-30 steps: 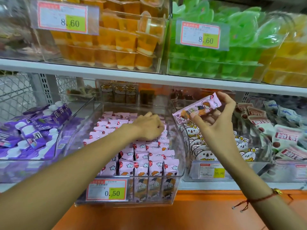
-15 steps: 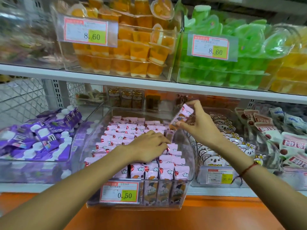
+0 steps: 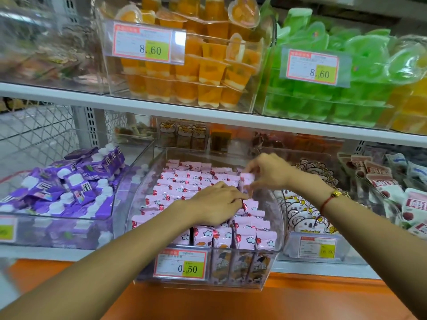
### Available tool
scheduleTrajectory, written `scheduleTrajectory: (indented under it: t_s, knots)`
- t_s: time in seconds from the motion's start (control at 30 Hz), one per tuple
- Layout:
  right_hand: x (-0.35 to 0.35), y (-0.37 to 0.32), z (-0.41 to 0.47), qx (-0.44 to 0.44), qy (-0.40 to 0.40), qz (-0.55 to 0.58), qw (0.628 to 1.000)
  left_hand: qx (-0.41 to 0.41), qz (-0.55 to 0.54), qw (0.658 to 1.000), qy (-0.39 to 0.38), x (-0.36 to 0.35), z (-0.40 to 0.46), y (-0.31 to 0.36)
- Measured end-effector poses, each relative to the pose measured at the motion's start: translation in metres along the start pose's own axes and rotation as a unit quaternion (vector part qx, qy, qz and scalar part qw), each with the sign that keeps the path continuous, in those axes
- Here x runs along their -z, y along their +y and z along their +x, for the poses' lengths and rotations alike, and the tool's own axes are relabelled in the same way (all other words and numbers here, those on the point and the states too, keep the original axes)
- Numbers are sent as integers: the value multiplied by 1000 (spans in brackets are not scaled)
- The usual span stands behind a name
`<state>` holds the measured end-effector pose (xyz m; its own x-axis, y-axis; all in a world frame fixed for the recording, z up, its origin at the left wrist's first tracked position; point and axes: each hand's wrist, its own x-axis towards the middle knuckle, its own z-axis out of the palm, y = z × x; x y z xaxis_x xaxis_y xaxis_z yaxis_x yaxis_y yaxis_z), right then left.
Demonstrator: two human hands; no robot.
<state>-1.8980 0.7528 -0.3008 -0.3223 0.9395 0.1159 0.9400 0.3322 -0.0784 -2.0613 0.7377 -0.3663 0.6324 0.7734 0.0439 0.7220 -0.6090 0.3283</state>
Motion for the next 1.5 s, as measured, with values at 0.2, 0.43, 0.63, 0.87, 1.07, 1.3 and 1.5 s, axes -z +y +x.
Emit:
scheduleTrajectory:
  t_s: [0.2,0.43,0.63,0.87,1.07,1.3,1.5]
  knots:
    - [-12,0,-15,9,-26,-14,1000,47,-79,985,147,6,4,1]
    - [-29,-1,-60,-36,152,46,987,31,33,999,24,10,27,2]
    - [-51,-2,-86,-50,218,124,967,18,39,999,-26,17,44,1]
    - [-59,3,-90,-37,246,156,956,92,-47,990,97,21,70,-3]
    - [-59,4,-87,-33,243,151,958,110,27,987,112,19,83,0]
    - [-58,7,-87,-38,225,176,957,151,-356,867,315,29,65,23]
    - [-41,3,-83,-51,260,227,937,145,-543,705,434,42,-1,37]
